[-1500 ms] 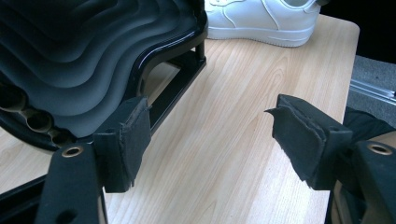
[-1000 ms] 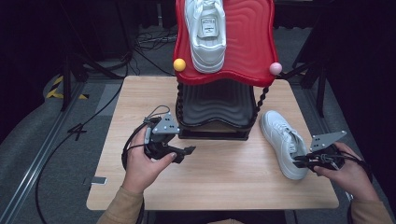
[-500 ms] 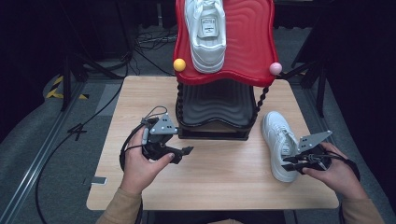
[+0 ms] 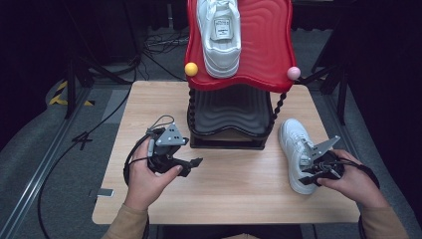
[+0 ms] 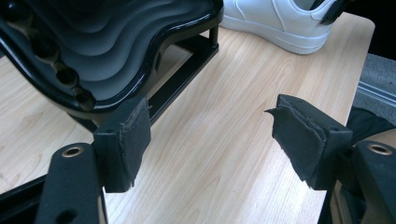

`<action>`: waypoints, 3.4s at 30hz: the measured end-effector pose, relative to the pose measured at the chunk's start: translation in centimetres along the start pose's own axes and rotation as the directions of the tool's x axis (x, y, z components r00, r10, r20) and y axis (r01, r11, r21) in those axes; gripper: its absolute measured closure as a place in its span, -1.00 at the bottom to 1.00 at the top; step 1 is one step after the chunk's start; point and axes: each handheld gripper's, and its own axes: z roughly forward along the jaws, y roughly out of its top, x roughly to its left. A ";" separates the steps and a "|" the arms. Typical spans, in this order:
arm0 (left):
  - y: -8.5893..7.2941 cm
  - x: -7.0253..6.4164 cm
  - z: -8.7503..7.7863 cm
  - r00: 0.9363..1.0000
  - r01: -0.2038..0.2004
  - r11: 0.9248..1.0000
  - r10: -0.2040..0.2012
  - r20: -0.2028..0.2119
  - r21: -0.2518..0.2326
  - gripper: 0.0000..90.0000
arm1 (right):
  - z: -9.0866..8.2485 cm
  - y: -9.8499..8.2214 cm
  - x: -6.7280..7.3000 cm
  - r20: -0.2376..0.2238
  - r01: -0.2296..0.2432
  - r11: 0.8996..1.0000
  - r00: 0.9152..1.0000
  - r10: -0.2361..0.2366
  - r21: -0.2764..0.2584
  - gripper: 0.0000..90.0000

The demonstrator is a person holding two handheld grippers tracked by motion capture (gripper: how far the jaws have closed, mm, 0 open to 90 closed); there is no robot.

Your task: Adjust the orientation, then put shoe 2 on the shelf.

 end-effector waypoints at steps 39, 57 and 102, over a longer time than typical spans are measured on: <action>-0.8 0.7 -2.6 0.999 0.032 0.997 -0.035 -0.036 -0.067 -0.37 | -3.5 2.7 0.7 0.026 0.024 0.998 0.999 -0.025 0.050 0.73; -1.1 1.0 -3.2 0.998 0.038 0.997 -0.042 -0.045 -0.074 -0.37 | -10.4 5.8 0.4 0.077 0.073 0.997 0.994 -0.074 0.021 0.71; -1.5 1.2 -3.9 0.997 0.047 0.996 -0.051 -0.050 -0.076 -0.38 | -23.3 14.5 0.9 0.211 0.141 0.990 0.969 -0.131 -0.030 0.70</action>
